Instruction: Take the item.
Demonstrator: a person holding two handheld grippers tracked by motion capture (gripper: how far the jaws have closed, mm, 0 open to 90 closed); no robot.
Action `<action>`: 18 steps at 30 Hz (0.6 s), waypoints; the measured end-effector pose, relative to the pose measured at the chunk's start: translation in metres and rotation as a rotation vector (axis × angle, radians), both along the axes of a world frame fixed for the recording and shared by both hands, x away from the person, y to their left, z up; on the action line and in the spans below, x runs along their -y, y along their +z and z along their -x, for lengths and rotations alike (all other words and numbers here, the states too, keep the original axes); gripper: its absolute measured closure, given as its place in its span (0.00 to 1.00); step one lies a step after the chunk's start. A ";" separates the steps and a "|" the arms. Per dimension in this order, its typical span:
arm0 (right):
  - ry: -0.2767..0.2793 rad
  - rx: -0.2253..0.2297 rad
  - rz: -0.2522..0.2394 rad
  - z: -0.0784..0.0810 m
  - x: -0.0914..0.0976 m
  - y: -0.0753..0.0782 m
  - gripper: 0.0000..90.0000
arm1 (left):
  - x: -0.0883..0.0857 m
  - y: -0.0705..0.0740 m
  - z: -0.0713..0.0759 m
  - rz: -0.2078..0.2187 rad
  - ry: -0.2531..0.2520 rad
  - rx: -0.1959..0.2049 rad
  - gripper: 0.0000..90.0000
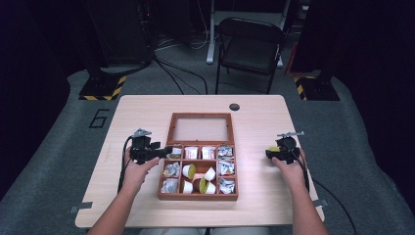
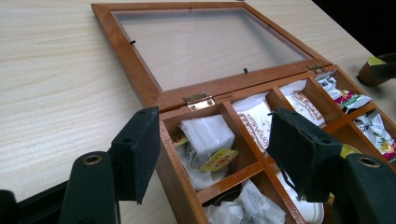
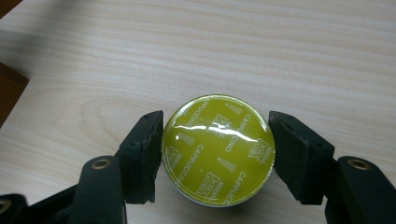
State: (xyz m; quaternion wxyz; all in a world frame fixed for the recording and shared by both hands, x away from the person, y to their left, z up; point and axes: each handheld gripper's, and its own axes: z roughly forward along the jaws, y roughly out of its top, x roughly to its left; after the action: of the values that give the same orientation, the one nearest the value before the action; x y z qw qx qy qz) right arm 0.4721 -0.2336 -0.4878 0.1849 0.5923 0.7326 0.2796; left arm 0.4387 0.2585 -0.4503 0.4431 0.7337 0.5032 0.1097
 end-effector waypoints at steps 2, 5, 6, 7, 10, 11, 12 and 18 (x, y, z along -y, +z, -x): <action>-0.004 0.001 -0.005 0.000 0.001 0.000 0.41 | 0.000 0.000 0.000 -0.005 -0.003 -0.001 0.38; -0.010 0.002 -0.004 0.000 0.001 0.000 0.40 | 0.000 0.001 0.000 -0.002 -0.001 0.005 0.38; -0.007 0.003 -0.002 0.000 0.001 0.000 0.39 | 0.000 0.001 0.000 -0.004 -0.002 0.007 0.38; -0.015 0.006 -0.004 0.000 0.001 0.001 0.37 | 0.000 0.001 0.001 -0.004 -0.002 0.007 0.38; -0.024 0.048 -0.005 0.001 0.001 0.006 0.34 | 0.000 0.001 0.002 -0.005 -0.005 0.008 0.38; -0.035 0.051 -0.012 0.002 -0.001 0.009 0.33 | 0.000 0.001 0.002 -0.008 -0.006 0.011 0.38; -0.035 0.066 -0.010 0.003 -0.001 0.012 0.33 | 0.000 0.001 0.002 -0.008 -0.006 0.011 0.38; 0.003 0.118 -0.006 0.006 -0.012 0.026 0.33 | 0.001 0.003 0.003 -0.031 -0.004 0.017 0.37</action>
State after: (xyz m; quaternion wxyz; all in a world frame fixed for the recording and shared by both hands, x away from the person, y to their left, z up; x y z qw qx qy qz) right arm 0.4664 -0.2211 -0.4619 0.2259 0.5743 0.7204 0.3164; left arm 0.4355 0.2579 -0.4478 0.4360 0.7406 0.4964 0.1228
